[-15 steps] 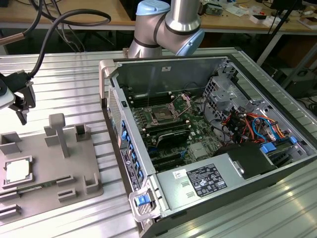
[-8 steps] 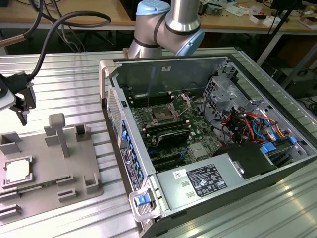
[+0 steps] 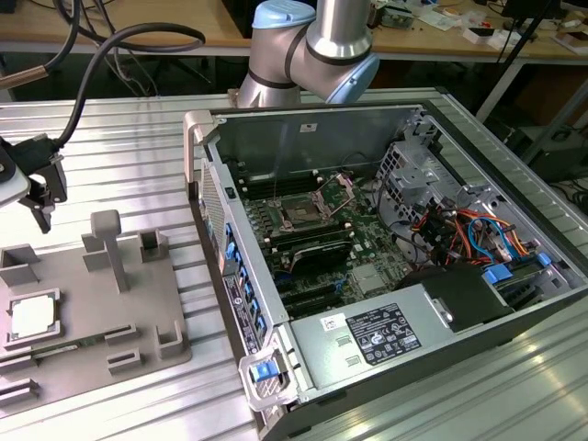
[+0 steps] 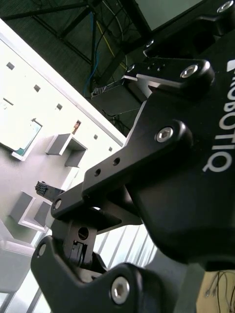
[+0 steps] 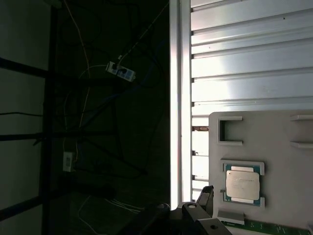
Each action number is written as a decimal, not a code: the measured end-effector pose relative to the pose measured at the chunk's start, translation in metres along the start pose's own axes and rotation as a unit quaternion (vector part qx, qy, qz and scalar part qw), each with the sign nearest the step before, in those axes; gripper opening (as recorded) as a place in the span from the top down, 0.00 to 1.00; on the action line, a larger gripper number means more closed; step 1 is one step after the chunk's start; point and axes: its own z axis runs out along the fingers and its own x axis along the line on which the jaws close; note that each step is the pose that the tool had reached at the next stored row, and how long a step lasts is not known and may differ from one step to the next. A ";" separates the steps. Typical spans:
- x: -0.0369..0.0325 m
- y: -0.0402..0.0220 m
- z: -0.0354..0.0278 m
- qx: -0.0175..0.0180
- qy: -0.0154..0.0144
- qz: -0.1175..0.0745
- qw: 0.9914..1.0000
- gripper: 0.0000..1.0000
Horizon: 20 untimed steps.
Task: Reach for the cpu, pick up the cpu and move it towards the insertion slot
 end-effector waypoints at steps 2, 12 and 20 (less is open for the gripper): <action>0.0000 0.0002 0.0006 0.000 0.000 0.000 1.000 0.17; 0.0002 -0.0006 0.0064 0.000 0.000 0.000 1.000 0.17; 0.0008 -0.0030 0.0118 0.000 0.000 -0.001 1.000 0.17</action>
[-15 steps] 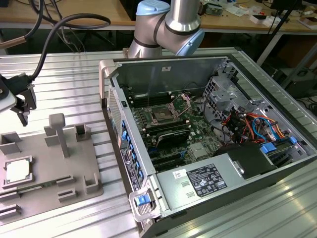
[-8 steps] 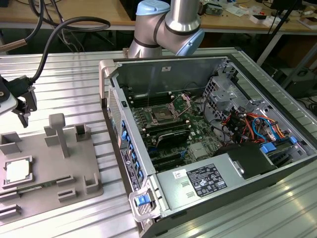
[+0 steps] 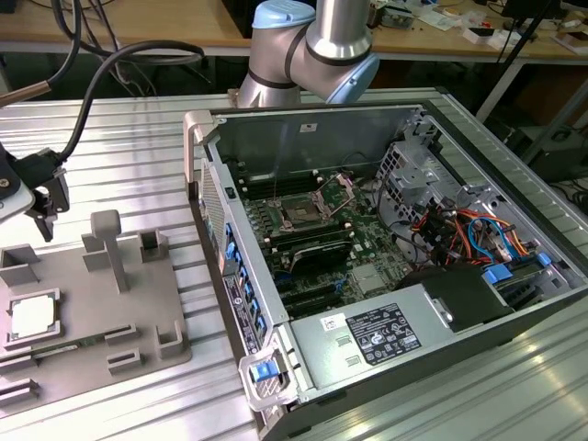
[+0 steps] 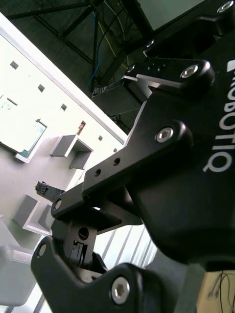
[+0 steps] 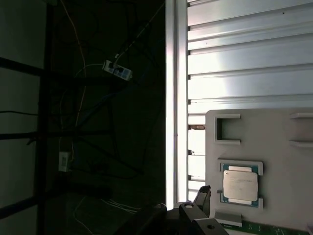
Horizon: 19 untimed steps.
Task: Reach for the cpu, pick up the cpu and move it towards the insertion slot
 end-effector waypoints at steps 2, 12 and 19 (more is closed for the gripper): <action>0.0000 -0.0001 0.0006 0.000 0.000 0.000 1.000 0.17; 0.0000 -0.0002 0.0035 0.000 0.000 0.000 1.000 0.17; 0.0000 -0.0003 0.0061 0.000 0.000 0.000 1.000 0.17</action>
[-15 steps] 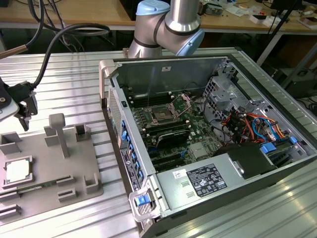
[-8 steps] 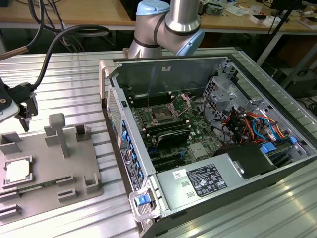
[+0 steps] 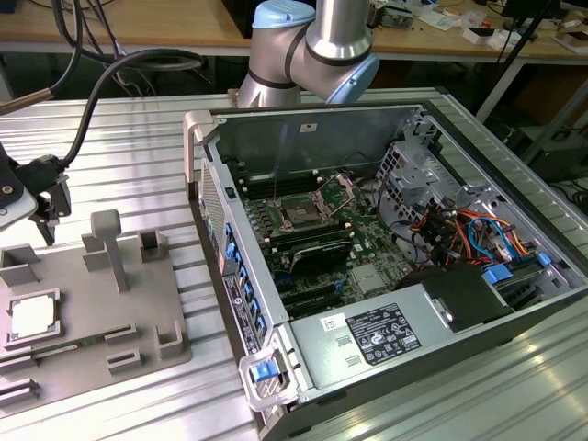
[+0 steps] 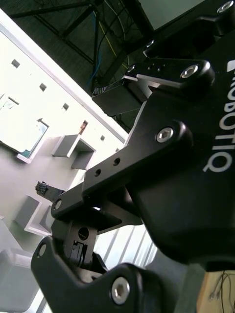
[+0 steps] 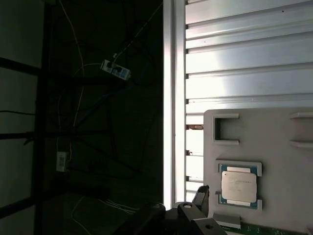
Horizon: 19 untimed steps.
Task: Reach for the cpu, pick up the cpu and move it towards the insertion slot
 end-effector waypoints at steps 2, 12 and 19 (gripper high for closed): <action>0.0000 0.0000 0.0006 0.000 0.000 0.000 1.000 0.17; 0.0000 -0.0001 0.0034 0.000 0.000 0.000 1.000 0.17; 0.0000 -0.0002 0.0057 0.000 0.000 0.000 1.000 0.17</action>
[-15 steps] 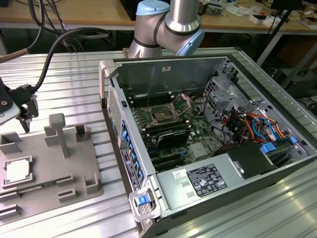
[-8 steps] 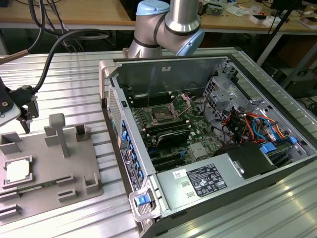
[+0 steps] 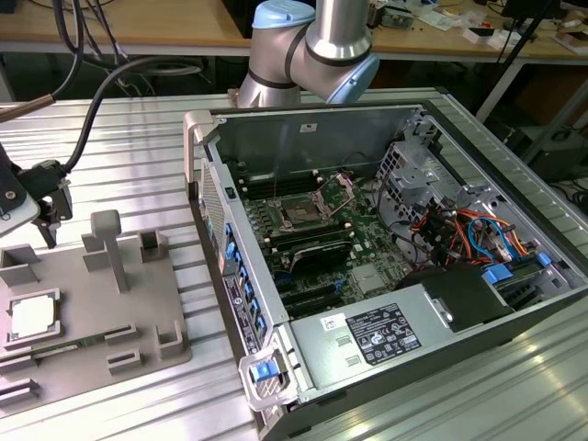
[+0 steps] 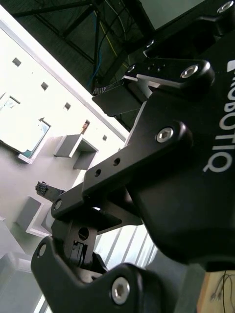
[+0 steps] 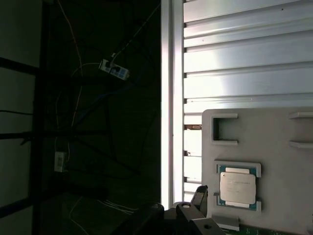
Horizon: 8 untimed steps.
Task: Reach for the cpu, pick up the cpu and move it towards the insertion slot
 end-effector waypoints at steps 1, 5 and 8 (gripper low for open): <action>0.0000 0.0000 0.0004 0.000 0.000 0.000 1.000 0.17; 0.0000 -0.0001 0.0019 0.000 0.000 0.000 1.000 0.17; 0.0000 -0.0001 0.0033 0.000 0.000 -0.001 1.000 0.17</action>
